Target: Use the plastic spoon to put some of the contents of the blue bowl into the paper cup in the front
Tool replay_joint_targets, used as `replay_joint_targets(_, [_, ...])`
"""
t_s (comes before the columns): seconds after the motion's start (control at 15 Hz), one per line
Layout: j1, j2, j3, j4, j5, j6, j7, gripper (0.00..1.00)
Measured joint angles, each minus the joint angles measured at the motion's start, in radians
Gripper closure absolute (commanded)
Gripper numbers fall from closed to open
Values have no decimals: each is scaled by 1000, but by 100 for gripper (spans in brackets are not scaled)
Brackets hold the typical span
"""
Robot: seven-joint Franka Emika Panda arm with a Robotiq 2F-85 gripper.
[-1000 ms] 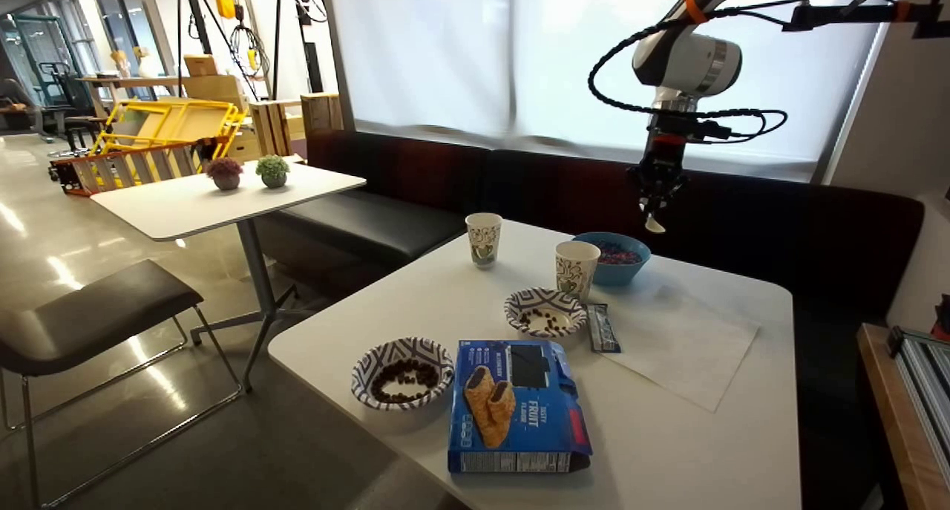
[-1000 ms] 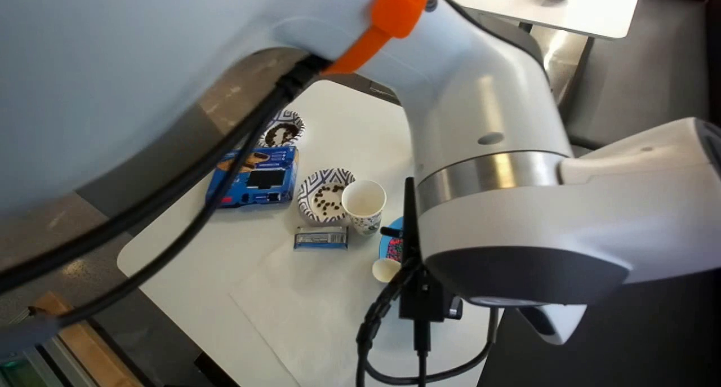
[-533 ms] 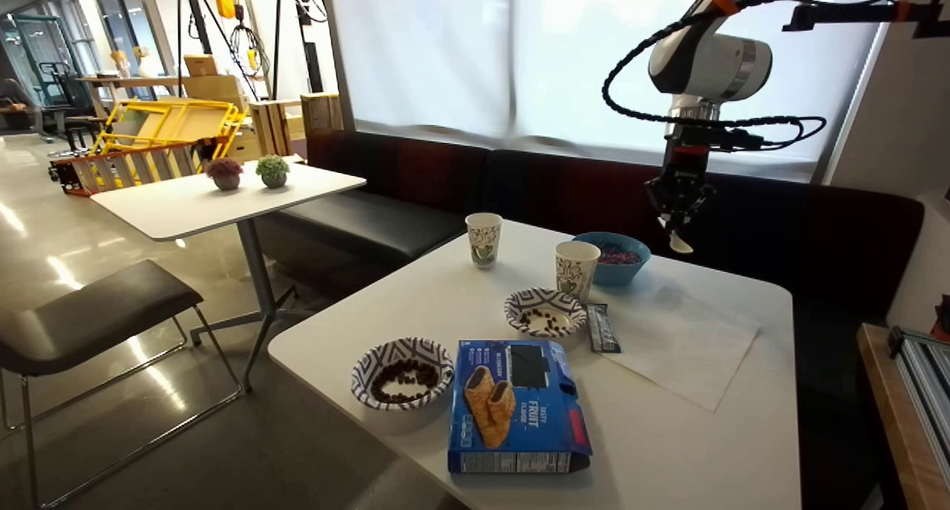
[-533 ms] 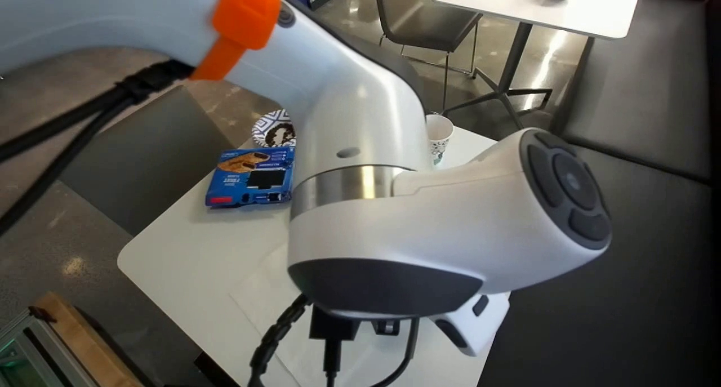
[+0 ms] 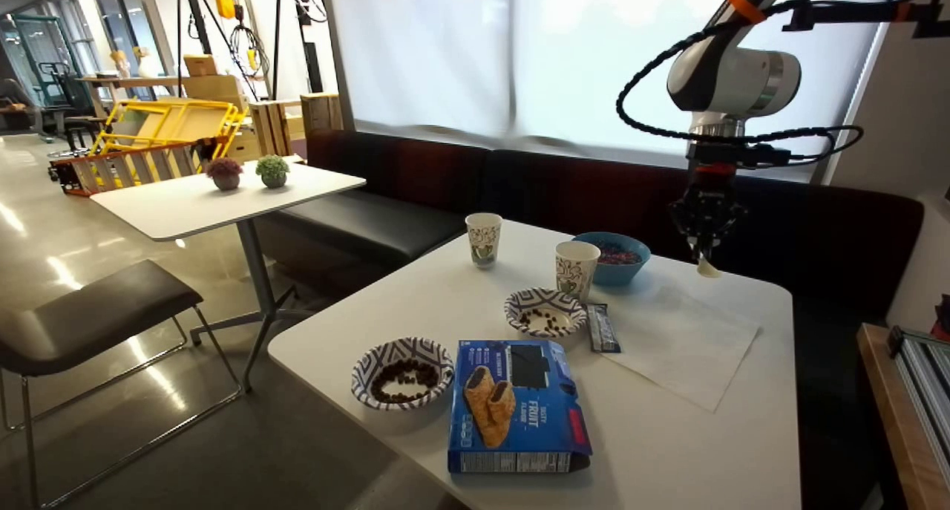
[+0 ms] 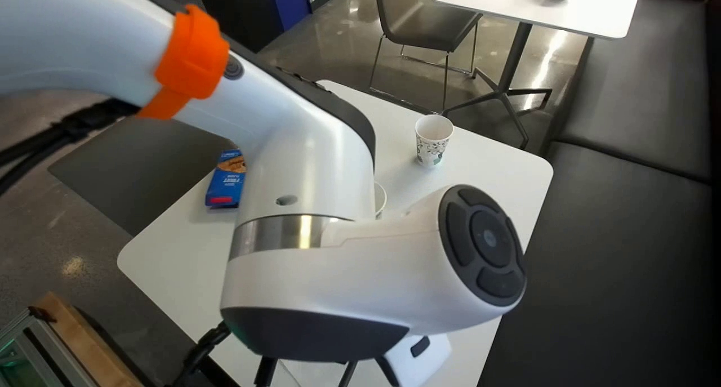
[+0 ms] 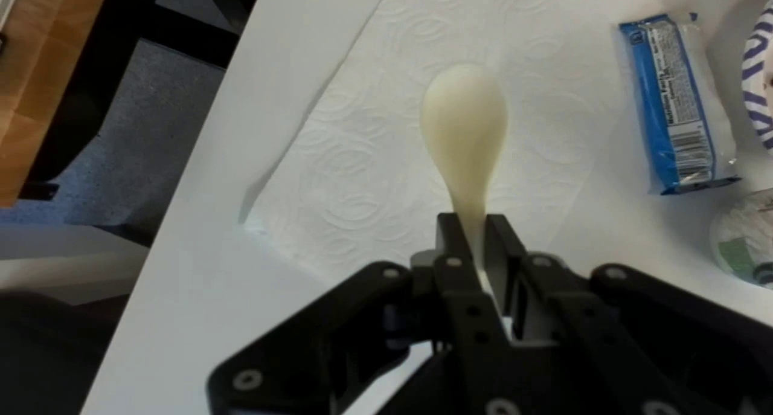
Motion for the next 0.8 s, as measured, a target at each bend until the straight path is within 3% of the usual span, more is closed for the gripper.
replay_joint_targets(0.2, [0,4,-1,0,0,0,-1,86])
replay_joint_targets(0.27, [0,4,-1,4,0,0,-1,97])
replay_joint_targets(0.53, [0,4,-1,3,1,5,-4,97])
replay_joint_targets(0.8, [1,18,2,-56,4,114,-40,97])
